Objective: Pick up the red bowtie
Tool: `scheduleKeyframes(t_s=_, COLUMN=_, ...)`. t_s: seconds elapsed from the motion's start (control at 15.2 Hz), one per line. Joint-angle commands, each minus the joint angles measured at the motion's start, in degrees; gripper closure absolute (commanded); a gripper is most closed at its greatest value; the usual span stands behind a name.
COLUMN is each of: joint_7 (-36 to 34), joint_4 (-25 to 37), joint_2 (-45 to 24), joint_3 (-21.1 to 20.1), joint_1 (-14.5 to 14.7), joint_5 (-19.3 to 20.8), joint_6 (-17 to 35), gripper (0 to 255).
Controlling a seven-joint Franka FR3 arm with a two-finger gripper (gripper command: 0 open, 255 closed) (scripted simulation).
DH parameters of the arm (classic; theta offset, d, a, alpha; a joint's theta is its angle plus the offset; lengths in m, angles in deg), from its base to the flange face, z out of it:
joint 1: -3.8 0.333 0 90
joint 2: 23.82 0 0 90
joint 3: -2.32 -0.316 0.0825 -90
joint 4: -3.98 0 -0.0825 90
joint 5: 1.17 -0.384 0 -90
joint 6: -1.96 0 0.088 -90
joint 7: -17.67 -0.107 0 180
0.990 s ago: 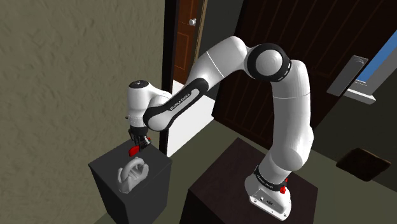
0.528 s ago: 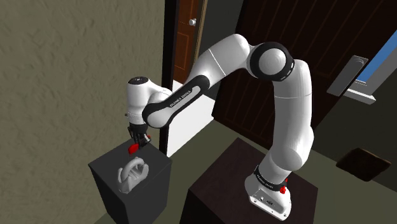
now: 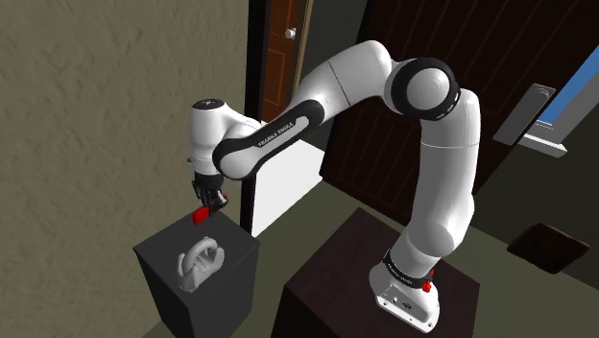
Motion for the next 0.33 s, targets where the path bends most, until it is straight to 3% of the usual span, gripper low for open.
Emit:
scheduleKeyframes(t_s=0.0, joint_7=0.5, joint_4=0.3, joint_2=1.0, joint_3=-0.5, joint_1=-0.4, joint_5=-0.8, joint_6=-1.2, gripper=255)
scheduleKeyframes(t_s=0.26, joint_7=1.0, joint_4=0.7, joint_2=2.0, joint_3=-1.0, joint_1=-0.7, joint_5=-1.6, joint_6=-2.4, gripper=255)
